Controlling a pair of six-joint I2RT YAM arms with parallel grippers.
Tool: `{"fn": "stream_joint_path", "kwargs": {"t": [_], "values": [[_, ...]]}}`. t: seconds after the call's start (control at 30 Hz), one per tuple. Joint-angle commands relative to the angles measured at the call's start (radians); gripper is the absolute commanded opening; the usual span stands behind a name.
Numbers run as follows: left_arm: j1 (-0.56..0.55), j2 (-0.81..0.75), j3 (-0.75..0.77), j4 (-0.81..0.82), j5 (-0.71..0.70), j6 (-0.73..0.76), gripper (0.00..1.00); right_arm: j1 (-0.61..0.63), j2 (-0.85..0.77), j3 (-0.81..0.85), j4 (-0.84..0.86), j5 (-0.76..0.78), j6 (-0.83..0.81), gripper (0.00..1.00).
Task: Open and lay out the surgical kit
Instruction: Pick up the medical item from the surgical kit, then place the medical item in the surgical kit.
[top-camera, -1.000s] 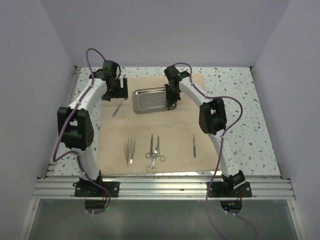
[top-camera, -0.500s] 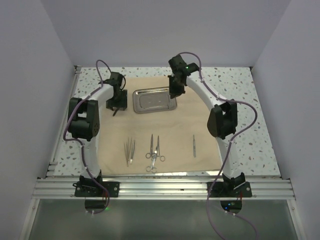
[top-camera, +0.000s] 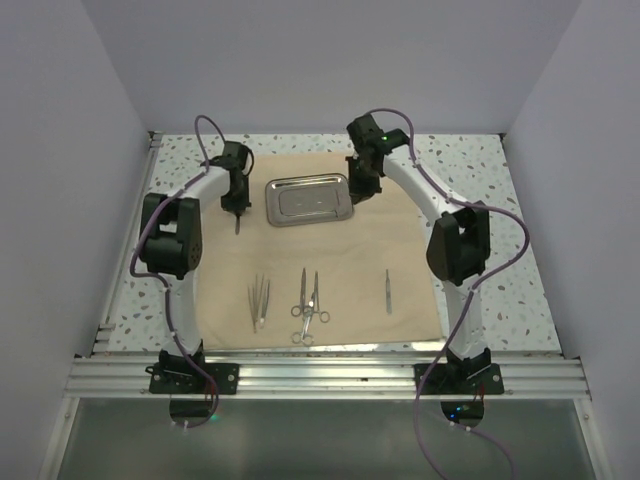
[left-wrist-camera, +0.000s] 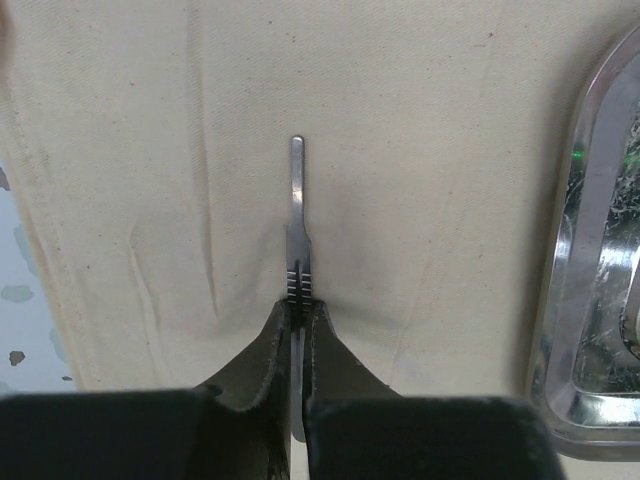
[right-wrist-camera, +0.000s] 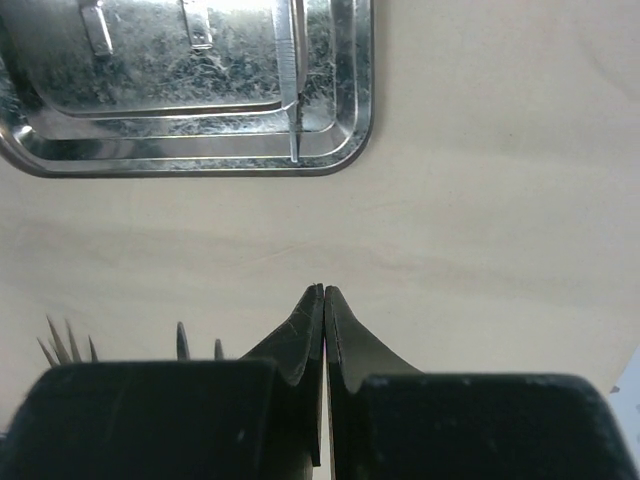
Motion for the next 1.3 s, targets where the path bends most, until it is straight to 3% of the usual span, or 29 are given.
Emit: {"fn": "stream_joint_path", "kwargs": {"t": [0.0,0.07,0.13,0.2,0.27,0.5,0.73,0.93,1.27], "values": [[0.014,0.019,-0.06,0.002,-0.032,0.004,0.0,-0.021,-0.101,-0.022,-0.011,0.009,-0.02,0.0],[0.014,-0.007,-0.053,-0.011,-0.032,-0.002,0.0,-0.023,-0.117,-0.036,-0.011,0.009,-0.021,0.01],[0.014,-0.045,-0.022,-0.028,-0.021,-0.011,0.0,-0.023,-0.141,-0.06,-0.006,0.013,-0.023,0.31],[0.007,-0.075,0.022,-0.059,0.003,-0.036,0.0,-0.023,-0.16,-0.085,-0.008,0.027,-0.02,0.78],[-0.008,-0.121,0.053,-0.091,0.025,-0.07,0.0,-0.023,-0.193,-0.109,-0.009,0.055,-0.012,0.98],[-0.169,-0.239,0.176,-0.222,0.031,-0.251,0.0,-0.048,-0.373,-0.237,-0.005,0.133,0.055,0.98],[-0.491,-0.305,0.115,-0.194,0.003,-0.54,0.0,-0.077,-0.618,-0.419,-0.008,0.199,0.149,0.98],[-0.678,-0.215,0.042,-0.053,0.033,-0.732,0.0,-0.089,-0.813,-0.582,-0.044,0.228,0.164,0.98],[-0.844,0.0,0.191,-0.01,0.065,-0.857,0.0,-0.109,-0.994,-0.68,-0.153,0.303,0.131,0.98]]}}
